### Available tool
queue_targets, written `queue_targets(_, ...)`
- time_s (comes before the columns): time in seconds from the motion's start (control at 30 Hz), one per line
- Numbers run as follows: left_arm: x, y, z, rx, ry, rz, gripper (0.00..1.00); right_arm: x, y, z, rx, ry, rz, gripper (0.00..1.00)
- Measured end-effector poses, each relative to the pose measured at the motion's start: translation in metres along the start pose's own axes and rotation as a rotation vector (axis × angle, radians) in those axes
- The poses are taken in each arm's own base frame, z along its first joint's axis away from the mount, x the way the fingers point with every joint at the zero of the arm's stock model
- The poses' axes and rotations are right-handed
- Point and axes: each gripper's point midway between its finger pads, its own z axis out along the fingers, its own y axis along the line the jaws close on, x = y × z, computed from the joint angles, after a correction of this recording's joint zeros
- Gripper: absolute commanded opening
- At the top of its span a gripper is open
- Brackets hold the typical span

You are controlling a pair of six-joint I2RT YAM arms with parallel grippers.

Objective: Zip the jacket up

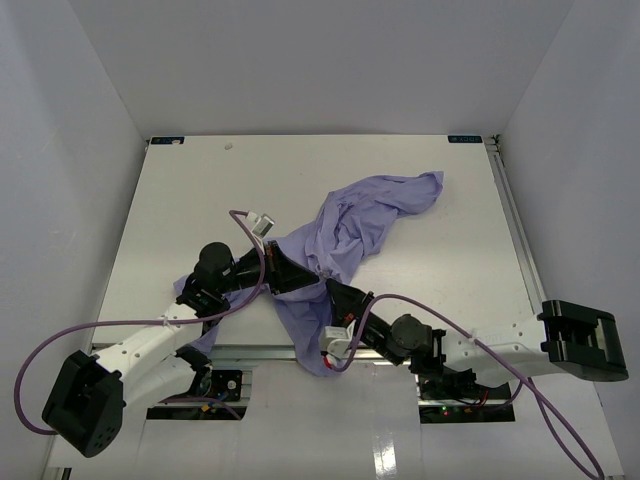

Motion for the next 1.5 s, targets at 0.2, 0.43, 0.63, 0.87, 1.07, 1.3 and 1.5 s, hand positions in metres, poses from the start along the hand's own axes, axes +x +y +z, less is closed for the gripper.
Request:
queue_targets(0.2, 0.001, 0.002, 0.0, -0.004, 0.0, 0.005, 0.0, 0.004, -0.009, -0.003, 0.028, 0.023, 0.01, 0.08)
queue_targets(0.43, 0.005, 0.007, -0.001, -0.024, 0.013, 0.008, 0.0, 0.0, -0.017, -0.001, 0.042, 0.025, 0.019, 0.08)
queue_targets(0.63, 0.007, 0.009, -0.001, -0.029, 0.019, 0.012, 0.0, -0.007, -0.022, 0.006, 0.046, 0.016, 0.02, 0.15)
queue_targets(0.87, 0.008, 0.01, -0.002, -0.033, 0.023, 0.015, 0.0, -0.004, -0.006, 0.006, -0.019, 0.031, 0.082, 0.35)
queue_targets(1.07, 0.009, 0.011, -0.002, -0.036, 0.026, 0.016, 0.0, -0.01, -0.028, 0.003, 0.029, 0.061, 0.325, 0.42)
queue_targets(1.3, 0.009, 0.013, -0.002, -0.04, 0.026, 0.027, 0.0, -0.035, -0.08, 0.011, 0.019, 0.076, 0.664, 0.45)
queue_targets(1.5, 0.011, 0.018, -0.002, -0.051, 0.032, 0.01, 0.0, -0.029, -0.066, 0.006, -0.079, 0.173, 0.793, 0.44)
